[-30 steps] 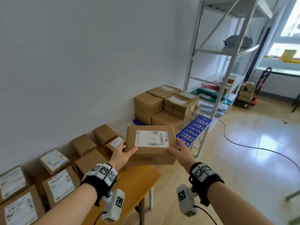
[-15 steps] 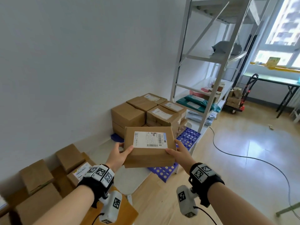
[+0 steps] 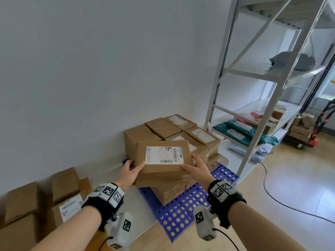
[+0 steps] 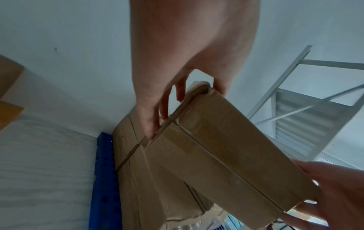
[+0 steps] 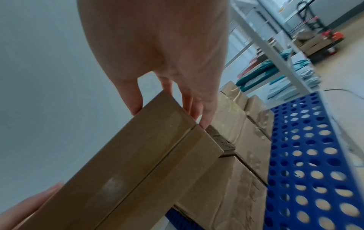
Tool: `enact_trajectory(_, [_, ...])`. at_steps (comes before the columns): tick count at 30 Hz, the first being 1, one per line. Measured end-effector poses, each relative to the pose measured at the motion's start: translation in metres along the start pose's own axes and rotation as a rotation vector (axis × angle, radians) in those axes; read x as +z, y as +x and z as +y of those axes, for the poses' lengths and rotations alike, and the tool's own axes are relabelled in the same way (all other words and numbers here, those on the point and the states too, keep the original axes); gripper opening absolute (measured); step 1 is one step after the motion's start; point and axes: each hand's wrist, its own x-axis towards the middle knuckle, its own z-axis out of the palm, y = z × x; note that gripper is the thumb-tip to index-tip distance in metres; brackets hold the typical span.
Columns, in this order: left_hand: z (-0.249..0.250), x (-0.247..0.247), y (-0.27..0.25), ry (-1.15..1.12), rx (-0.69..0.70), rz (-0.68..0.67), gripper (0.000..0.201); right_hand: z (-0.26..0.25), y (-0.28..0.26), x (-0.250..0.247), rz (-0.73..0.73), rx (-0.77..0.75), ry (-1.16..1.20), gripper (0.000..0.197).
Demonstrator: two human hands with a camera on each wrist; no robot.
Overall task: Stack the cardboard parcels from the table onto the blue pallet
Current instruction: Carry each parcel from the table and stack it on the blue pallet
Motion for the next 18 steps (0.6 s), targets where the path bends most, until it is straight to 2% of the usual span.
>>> enact_trajectory(9, [0.024, 0.054, -0.004, -0.234, -0.039, 0.278, 0.038, -0.030, 0.072, -0.046, -0.290, -0.074, -0.012, 0.065])
enact_trajectory(13, [0.027, 0.068, -0.015, -0.298, -0.065, 0.359, 0.038, -0.040, 0.089, -0.057, -0.377, -0.125, -0.021, 0.062])
enact_trajectory(18, [0.021, 0.072, -0.034, -0.392, -0.138, 0.417, 0.054, -0.047, 0.093, -0.055, -0.440, -0.161, -0.046, 0.060])
